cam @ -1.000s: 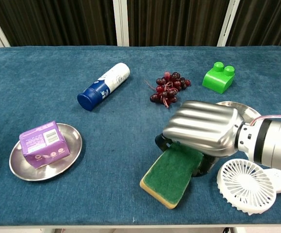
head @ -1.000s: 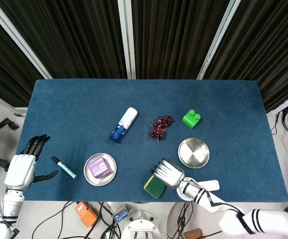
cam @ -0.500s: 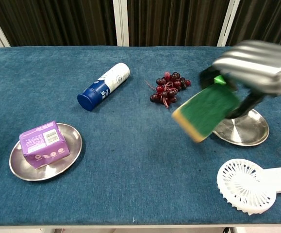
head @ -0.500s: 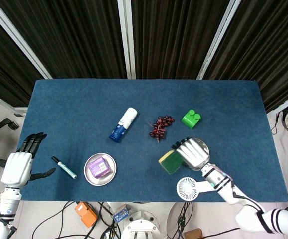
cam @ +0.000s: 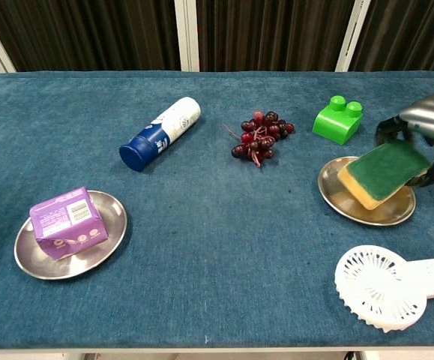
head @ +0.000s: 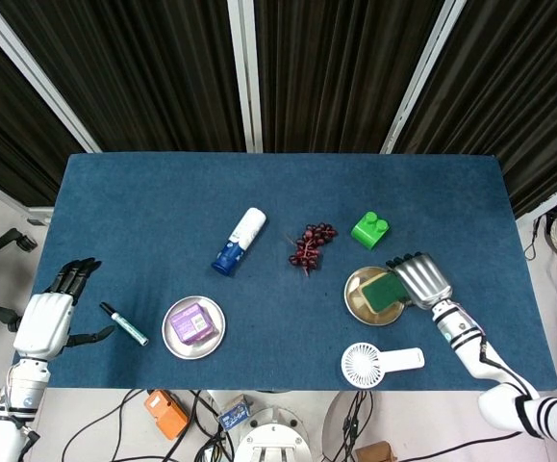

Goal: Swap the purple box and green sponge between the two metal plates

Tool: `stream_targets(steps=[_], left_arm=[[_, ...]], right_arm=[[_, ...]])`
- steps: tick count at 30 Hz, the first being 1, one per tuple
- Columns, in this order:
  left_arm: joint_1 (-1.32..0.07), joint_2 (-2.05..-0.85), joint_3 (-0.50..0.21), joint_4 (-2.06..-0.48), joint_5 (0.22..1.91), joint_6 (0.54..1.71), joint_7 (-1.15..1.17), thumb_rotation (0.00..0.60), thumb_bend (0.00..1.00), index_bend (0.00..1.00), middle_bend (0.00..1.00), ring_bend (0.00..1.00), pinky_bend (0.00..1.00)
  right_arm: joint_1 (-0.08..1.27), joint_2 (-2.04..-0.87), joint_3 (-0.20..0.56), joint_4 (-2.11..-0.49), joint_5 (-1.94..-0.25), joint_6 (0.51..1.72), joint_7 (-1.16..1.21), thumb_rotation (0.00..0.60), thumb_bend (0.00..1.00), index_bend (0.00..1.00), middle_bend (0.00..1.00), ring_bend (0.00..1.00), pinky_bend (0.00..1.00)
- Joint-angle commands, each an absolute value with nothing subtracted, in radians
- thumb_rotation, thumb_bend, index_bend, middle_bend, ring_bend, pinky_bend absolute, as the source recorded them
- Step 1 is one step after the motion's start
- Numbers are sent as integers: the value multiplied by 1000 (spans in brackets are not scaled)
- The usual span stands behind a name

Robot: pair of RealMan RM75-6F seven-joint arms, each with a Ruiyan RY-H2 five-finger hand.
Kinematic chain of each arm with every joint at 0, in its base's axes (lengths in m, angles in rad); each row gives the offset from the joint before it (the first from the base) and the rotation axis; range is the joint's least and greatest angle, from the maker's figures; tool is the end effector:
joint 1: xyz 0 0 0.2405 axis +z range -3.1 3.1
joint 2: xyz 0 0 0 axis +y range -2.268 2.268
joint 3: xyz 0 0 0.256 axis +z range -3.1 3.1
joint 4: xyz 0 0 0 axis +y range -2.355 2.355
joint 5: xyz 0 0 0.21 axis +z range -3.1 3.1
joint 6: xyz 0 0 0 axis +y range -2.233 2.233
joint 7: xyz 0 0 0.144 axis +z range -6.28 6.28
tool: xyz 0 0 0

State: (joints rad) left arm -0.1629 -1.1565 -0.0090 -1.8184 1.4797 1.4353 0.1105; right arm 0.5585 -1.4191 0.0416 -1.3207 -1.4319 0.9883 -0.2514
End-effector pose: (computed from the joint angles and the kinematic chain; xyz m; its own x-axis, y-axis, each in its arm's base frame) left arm -0.2576 0.1884 0.1206 0.2786 0.0909 0.9561 0.9589 -0.0823 -0.2716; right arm -0.2537 -0.3124 0.0246 0.6872 -0.1966 0.6994 -0.7036 -0.4196 0.5734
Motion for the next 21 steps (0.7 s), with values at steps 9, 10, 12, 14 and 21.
stream_targets(steps=[9, 10, 12, 14, 21], left_arm=[[-149, -1140, -7, -1824, 1486, 1444, 100, 576, 9, 100, 85, 89, 387], [-147, -1134, -6, -1827, 1490, 1447, 96, 576, 8, 100, 85, 89, 387], [-135, -1111, 3, -1834, 1506, 1461, 86, 576, 7, 100, 84, 88, 372], [-117, -1080, 23, -1836, 1540, 1483, 69, 576, 8, 100, 84, 86, 319], [-3, -1087, 92, -1711, 1594, 1599, 107, 600, 32, 100, 61, 17, 85]], right_arm=[[560, -1355, 26, -1429, -1371, 914, -253, 236, 188, 0, 3, 5, 126], [556, -1339, 22, -1449, -1374, 918, -249, 229, 179, 0, 0, 1, 110], [536, -1294, 12, -1503, -1397, 955, -237, 217, 164, 0, 0, 0, 50], [494, -1239, -2, -1560, -1449, 1051, -234, 214, 158, 0, 0, 0, 9], [166, -1104, -107, -1668, -1582, 1566, -352, 341, 159, 0, 0, 0, 0]])
